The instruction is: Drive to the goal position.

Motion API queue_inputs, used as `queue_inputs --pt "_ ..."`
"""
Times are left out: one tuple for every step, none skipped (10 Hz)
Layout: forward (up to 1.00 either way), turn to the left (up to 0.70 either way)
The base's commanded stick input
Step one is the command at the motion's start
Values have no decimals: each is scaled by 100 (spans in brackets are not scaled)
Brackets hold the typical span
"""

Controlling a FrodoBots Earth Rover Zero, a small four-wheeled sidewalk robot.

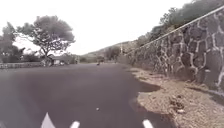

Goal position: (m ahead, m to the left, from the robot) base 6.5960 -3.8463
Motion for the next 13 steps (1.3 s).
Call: queue_inputs --pt "50 0" --pt "50 0" --pt "50 0" --pt "50 0" --pt "50 -11" --pt "50 -31" --pt "50 -49" --pt "50 -50" --pt "50 -50" --pt "50 -50" --pt "50 0" --pt "50 0" --pt "50 0"
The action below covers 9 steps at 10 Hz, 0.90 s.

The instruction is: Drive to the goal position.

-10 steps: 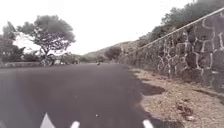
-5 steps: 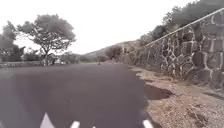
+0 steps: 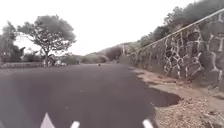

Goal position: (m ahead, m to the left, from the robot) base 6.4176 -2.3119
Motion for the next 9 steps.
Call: queue_inputs --pt "50 0" --pt "50 0" --pt "50 0" --pt "50 0" --pt "50 0" --pt "50 0" --pt "50 0" --pt "50 0" --pt "50 0"
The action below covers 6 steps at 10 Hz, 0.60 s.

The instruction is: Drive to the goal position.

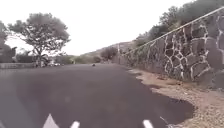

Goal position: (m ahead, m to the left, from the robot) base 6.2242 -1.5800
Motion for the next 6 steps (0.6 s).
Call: queue_inputs --pt "50 0" --pt "50 0" --pt "50 0" --pt "50 0" --pt "50 0" --pt "50 0"
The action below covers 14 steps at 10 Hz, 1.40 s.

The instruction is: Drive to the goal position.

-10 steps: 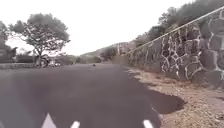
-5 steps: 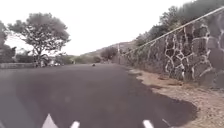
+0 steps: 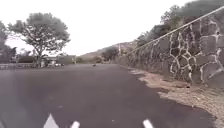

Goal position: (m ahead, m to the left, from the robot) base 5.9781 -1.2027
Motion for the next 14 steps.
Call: queue_inputs --pt "50 0" --pt "50 -3" --pt "50 -25" --pt "50 -50" --pt "50 -50" --pt "50 -50" --pt "50 -50" --pt "50 -12" --pt "50 0" --pt "50 0" --pt "50 0" --pt "50 0" --pt "50 0" --pt "50 0"
